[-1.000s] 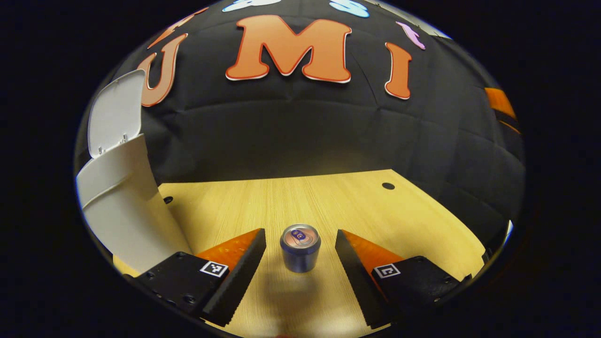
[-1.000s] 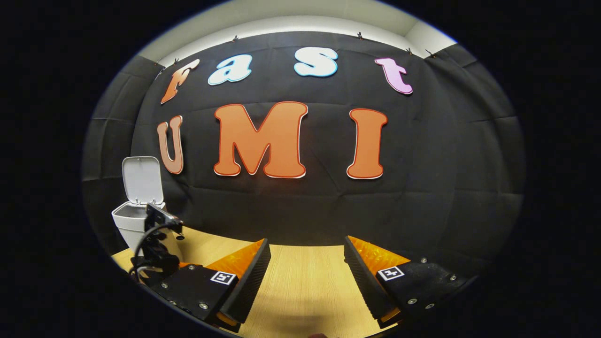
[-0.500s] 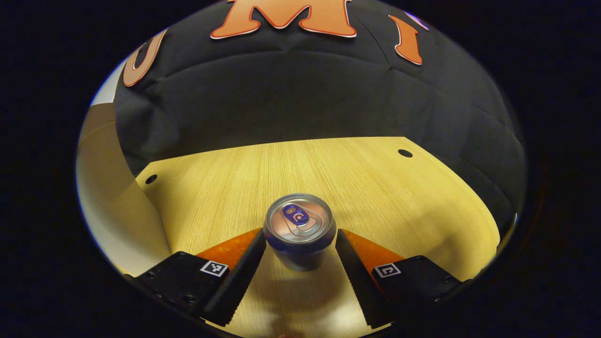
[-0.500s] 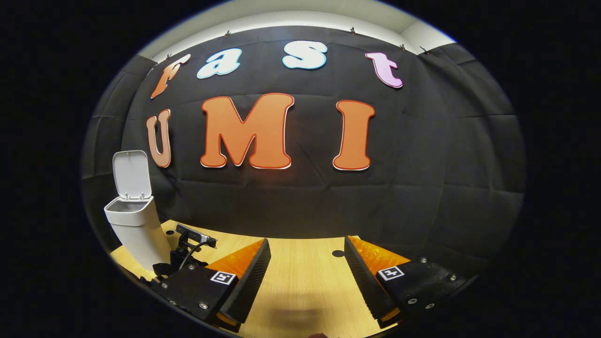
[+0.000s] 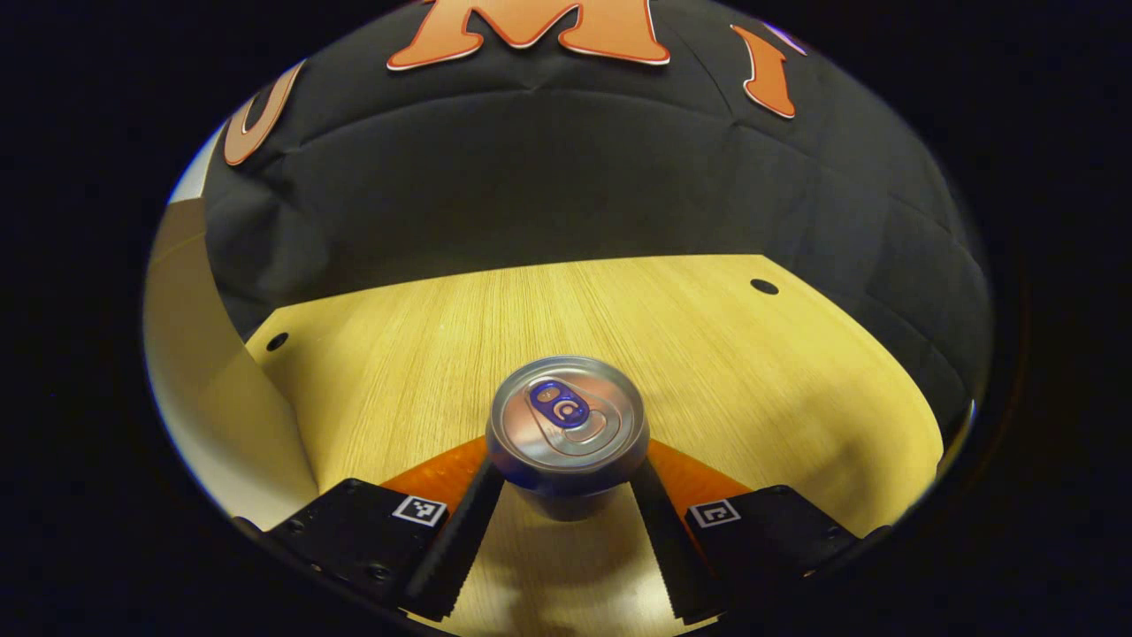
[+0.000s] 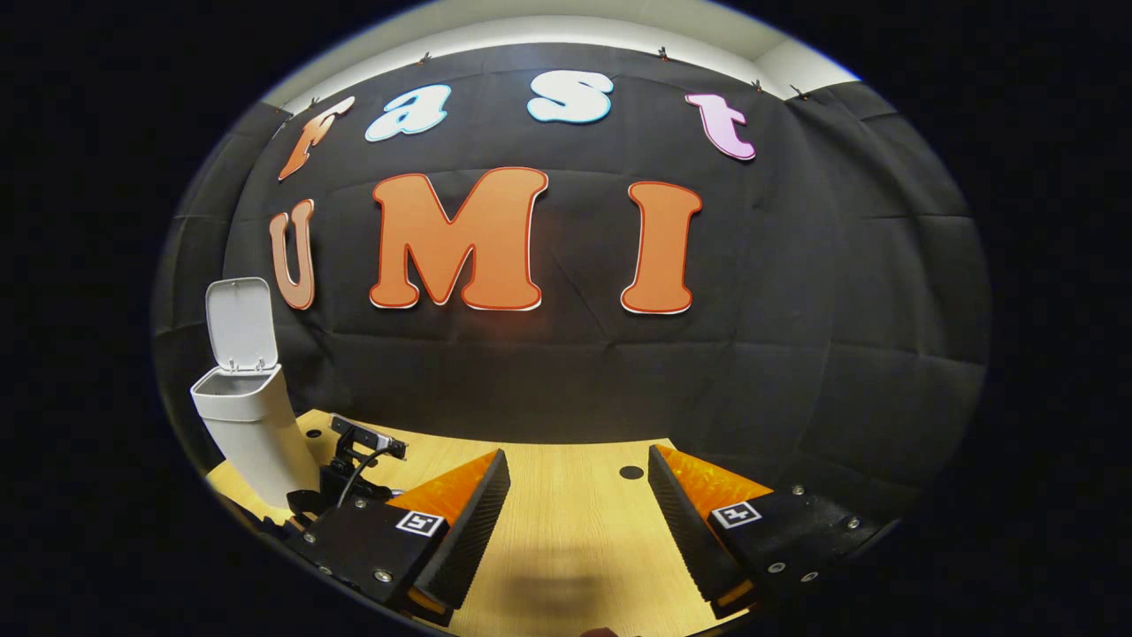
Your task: Press the lid of the desktop garbage bin to open it, pick up the crumpled paper on the desktop and throw it into the bin, then pick up the pop can on the desktop and drop it into the bin, and finally close the garbage bin lid.
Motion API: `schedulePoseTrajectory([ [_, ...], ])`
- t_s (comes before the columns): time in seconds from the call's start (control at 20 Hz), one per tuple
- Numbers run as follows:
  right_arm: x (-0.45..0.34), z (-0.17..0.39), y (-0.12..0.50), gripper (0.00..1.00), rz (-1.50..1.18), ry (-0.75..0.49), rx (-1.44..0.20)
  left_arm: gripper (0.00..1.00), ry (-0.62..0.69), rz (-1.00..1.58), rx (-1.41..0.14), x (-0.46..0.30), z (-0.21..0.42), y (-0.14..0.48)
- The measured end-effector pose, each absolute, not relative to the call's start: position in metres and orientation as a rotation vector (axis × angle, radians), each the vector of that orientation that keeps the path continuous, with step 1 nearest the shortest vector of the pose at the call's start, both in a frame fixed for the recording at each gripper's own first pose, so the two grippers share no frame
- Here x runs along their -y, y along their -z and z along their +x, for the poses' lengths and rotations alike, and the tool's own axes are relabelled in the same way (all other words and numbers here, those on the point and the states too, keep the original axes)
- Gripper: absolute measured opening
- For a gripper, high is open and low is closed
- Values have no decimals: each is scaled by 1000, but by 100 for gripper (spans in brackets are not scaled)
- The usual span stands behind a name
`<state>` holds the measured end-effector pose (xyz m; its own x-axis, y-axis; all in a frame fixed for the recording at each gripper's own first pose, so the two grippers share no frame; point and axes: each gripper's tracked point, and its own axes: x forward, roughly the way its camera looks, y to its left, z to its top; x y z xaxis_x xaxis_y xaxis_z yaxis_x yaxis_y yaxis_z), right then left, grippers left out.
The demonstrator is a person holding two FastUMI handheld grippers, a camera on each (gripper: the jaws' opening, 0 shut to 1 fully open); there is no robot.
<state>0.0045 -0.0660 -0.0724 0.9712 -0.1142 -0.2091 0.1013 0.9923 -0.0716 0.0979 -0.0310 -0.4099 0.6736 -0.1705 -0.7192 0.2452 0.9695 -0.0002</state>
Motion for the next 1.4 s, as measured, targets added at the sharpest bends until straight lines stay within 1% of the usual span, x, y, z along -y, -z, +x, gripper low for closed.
schedulePoseTrajectory([
  [0.25,51,11,72,94,-49,78,-207,84,235,97,-762,26,86,371],
  [0.7,23,27,74,94,-35,17,-192,82,223,151,-510,13,67,259],
  [1.15,-29,46,70,93,-37,-105,-174,81,119,111,-349,-30,49,174],
  [1.4,-61,53,68,94,-39,-169,-170,81,19,107,-253,-81,40,112],
])
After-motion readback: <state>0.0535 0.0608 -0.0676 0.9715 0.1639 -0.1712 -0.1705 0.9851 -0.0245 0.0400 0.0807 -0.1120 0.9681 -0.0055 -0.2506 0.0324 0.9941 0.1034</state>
